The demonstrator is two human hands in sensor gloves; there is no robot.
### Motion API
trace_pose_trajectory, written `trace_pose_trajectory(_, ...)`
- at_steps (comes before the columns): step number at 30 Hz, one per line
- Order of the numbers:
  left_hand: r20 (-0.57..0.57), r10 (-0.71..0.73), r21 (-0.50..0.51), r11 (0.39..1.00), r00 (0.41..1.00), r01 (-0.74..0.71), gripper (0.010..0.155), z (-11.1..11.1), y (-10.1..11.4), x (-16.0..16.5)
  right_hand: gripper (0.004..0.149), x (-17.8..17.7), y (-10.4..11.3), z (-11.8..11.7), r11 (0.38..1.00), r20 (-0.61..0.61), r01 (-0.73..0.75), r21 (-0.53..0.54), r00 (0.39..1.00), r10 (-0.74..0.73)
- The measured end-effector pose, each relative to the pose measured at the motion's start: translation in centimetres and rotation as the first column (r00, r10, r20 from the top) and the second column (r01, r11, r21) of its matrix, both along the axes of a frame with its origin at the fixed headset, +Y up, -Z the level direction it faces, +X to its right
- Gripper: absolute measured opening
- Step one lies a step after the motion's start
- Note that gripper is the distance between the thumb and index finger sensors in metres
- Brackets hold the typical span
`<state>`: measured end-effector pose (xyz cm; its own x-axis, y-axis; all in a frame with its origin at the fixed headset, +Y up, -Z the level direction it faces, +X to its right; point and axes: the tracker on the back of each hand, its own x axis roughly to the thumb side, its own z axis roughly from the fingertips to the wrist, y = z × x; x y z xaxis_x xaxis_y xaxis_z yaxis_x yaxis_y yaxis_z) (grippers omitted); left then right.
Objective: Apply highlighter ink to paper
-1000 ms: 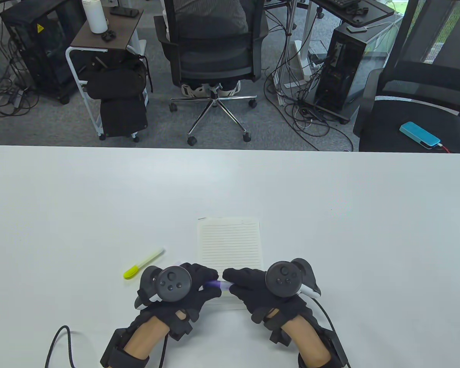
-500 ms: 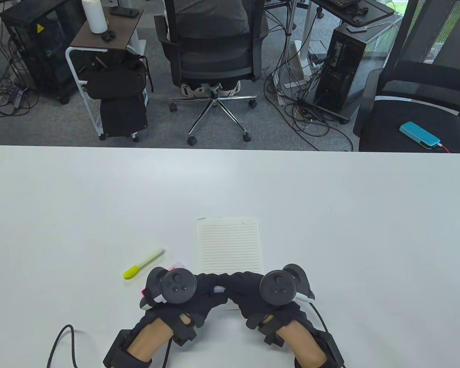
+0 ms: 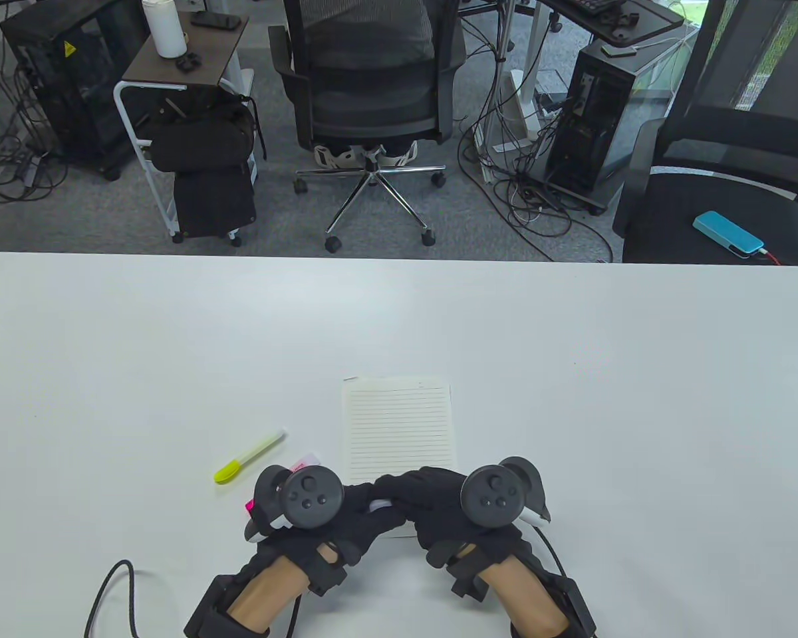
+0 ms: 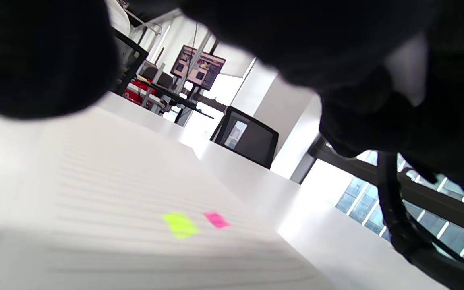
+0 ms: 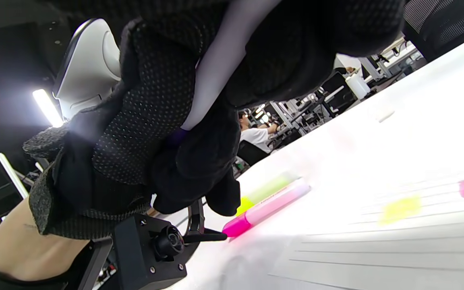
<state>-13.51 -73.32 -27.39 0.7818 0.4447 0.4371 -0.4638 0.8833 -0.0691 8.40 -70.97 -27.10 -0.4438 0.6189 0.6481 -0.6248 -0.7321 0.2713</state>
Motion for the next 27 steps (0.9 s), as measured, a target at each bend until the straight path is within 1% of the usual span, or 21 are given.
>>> trace_pose_trajectory(1,0.025,0.030,-0.009,1.000,0.999,-0.030,0.066,-0.3,-0.2,0.1,0.040,-0.4,0.4,0.2,0.996,0.005,-0.061,0.058,0.998,0.060)
trace_pose_trajectory(2,-0.005,0.080,-0.055,0.995,0.997,-0.080,0.066,-0.2,-0.5,0.0,0.041,-0.2,0.5,0.3,0.989,0.036,-0.127,0.079,0.992,0.124)
trace_pose_trajectory(3,0.016,0.106,-0.040,0.994,0.994,-0.105,0.066,-0.3,-0.7,-0.1,0.040,-0.1,0.5,0.2,0.994,0.025,-0.095,0.048,0.995,0.094)
trace_pose_trajectory(4,-0.007,0.122,0.016,0.992,0.993,-0.122,0.066,-0.5,-0.7,-0.2,0.040,0.0,0.3,0.3,0.997,0.043,-0.078,0.014,0.996,0.078)
trace_pose_trajectory(5,-0.014,0.096,0.040,0.995,0.995,-0.096,0.067,-0.6,-0.6,-0.3,0.040,0.1,0.2,0.2,0.998,0.072,-0.061,0.019,0.996,0.060)
trace_pose_trajectory(7,-0.032,-0.023,0.057,0.998,0.999,0.025,0.073,-0.8,-0.4,-0.6,0.040,0.3,-0.1,-0.1,0.996,0.078,-0.087,-0.033,0.993,0.089)
trace_pose_trajectory(8,-0.046,-0.068,0.041,0.997,0.997,0.070,0.078,-0.9,-0.5,-1.0,0.040,0.4,-0.2,-0.2,0.996,0.107,-0.092,-0.019,0.990,0.094)
trace_pose_trajectory(9,-0.062,-0.103,0.016,0.994,0.993,0.104,0.082,-1.0,-0.6,-1.4,0.040,0.8,-0.3,-0.3,0.994,0.163,-0.106,-0.014,0.981,0.107)
trace_pose_trajectory(11,-0.093,-0.136,-0.052,0.990,0.986,0.131,0.084,-1.2,-0.7,-2.3,0.040,1.4,-0.5,-0.7,0.990,0.210,-0.128,-0.052,0.968,0.137)
trace_pose_trajectory(12,-0.114,-0.131,-0.056,0.990,0.985,0.126,0.078,-1.3,-0.7,-2.7,0.040,1.7,-0.7,-0.9,0.990,0.225,-0.124,-0.064,0.965,0.135)
trace_pose_trajectory(13,-0.147,-0.143,-0.079,0.988,0.979,0.132,0.068,-1.4,-0.7,-2.9,0.041,1.9,-0.9,-1.1,0.989,0.244,-0.120,-0.083,0.960,0.137)
trace_pose_trajectory(15,-0.145,-0.255,-0.135,0.962,0.956,0.236,0.060,-1.5,-0.7,-2.9,0.043,2.0,-1.2,-1.2,0.984,0.243,-0.142,-0.107,0.956,0.165)
trace_pose_trajectory(16,-0.148,-0.323,-0.161,0.940,0.935,0.299,0.059,-1.4,-0.8,-2.8,0.043,1.9,-1.3,-1.3,0.981,0.244,-0.156,-0.113,0.953,0.180)
trace_pose_trajectory(18,-0.143,-0.404,-0.189,0.907,0.903,0.376,0.057,-1.4,-1.1,-2.4,0.045,1.5,-1.7,-1.3,0.970,0.234,-0.201,-0.134,0.945,0.228)
trace_pose_trajectory(20,-0.129,-0.443,-0.230,0.884,0.887,0.407,0.056,-1.4,-1.5,-2.2,0.045,1.0,-2.0,-1.2,0.962,0.221,-0.234,-0.144,0.939,0.261)
trace_pose_trajectory(23,-0.108,-0.502,-0.291,0.841,0.858,0.455,0.056,-1.4,-2.0,-1.9,0.045,0.4,-2.4,-1.1,0.957,0.201,-0.246,-0.153,0.940,0.274)
trace_pose_trajectory(27,-0.100,-0.573,-0.320,0.793,0.814,0.519,0.057,-1.5,-2.3,-1.7,0.045,-0.3,-2.6,-0.8,0.947,0.193,-0.299,-0.119,0.929,0.317)
